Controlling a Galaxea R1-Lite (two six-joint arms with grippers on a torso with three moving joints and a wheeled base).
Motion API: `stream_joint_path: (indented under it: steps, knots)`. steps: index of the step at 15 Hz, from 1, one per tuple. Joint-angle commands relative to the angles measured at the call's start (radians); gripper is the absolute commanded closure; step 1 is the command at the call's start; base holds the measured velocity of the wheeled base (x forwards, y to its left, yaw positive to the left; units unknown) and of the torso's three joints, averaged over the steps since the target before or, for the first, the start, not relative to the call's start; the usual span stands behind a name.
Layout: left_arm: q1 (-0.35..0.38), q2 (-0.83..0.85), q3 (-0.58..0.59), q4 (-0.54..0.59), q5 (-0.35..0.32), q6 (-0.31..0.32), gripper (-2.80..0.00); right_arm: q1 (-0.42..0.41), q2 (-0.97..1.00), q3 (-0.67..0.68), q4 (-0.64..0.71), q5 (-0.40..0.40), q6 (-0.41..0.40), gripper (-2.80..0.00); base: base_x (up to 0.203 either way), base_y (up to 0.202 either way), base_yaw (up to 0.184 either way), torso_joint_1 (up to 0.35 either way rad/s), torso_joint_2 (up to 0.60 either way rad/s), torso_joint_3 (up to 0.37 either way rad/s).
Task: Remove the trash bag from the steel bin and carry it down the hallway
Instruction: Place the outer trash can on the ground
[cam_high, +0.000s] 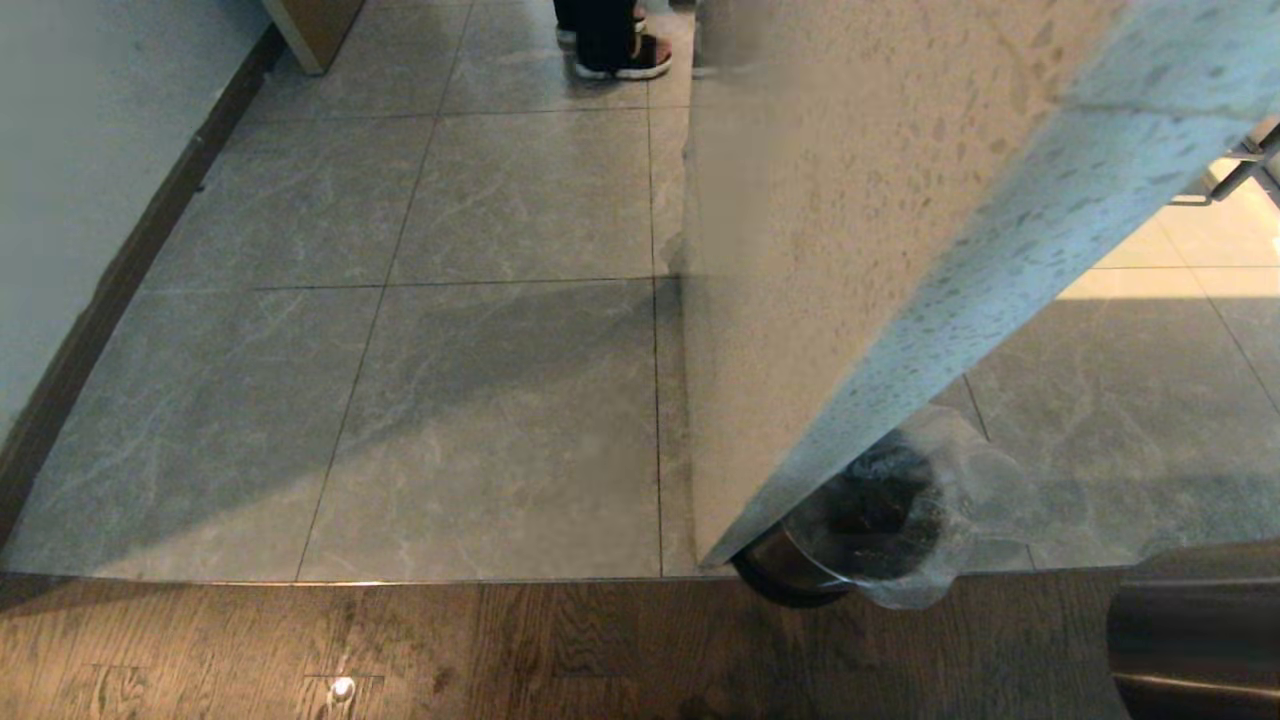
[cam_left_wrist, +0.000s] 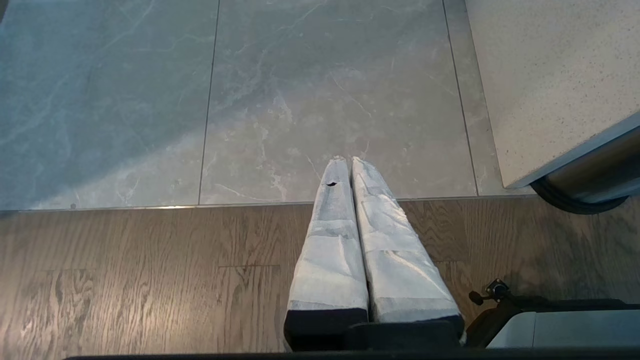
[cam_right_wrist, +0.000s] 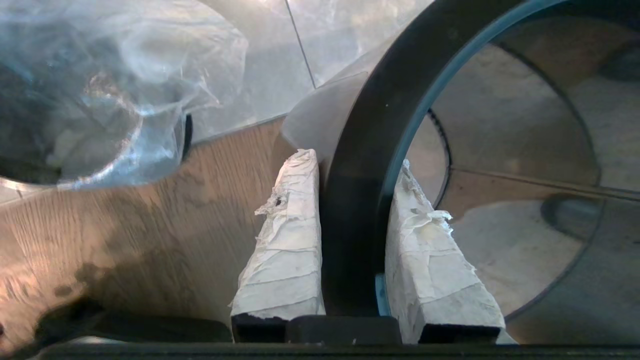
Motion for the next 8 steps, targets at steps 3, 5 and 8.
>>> stream_joint_path:
  steps: [3, 5, 8]
  knots:
    - [0.000, 0.001, 0.003, 0.000, 0.000, 0.000, 0.00, 0.007, 0.144, 0.064, -0.092, -0.023, 0.080, 0.00, 0.000, 0.000, 0.000, 0.000, 0.00, 0.000]
    - [0.000, 0.001, 0.003, 0.000, 0.000, 0.000, 0.00, 0.002, 0.218, 0.072, -0.173, -0.026, 0.089, 0.00, 0.000, 0.000, 0.000, 0.000, 0.00, 0.000]
    - [0.000, 0.001, 0.002, 0.000, 0.000, 0.000, 0.00, -0.046, 0.361, 0.075, -0.316, -0.028, 0.090, 0.00, 0.000, 0.000, 0.000, 0.000, 0.00, 0.000]
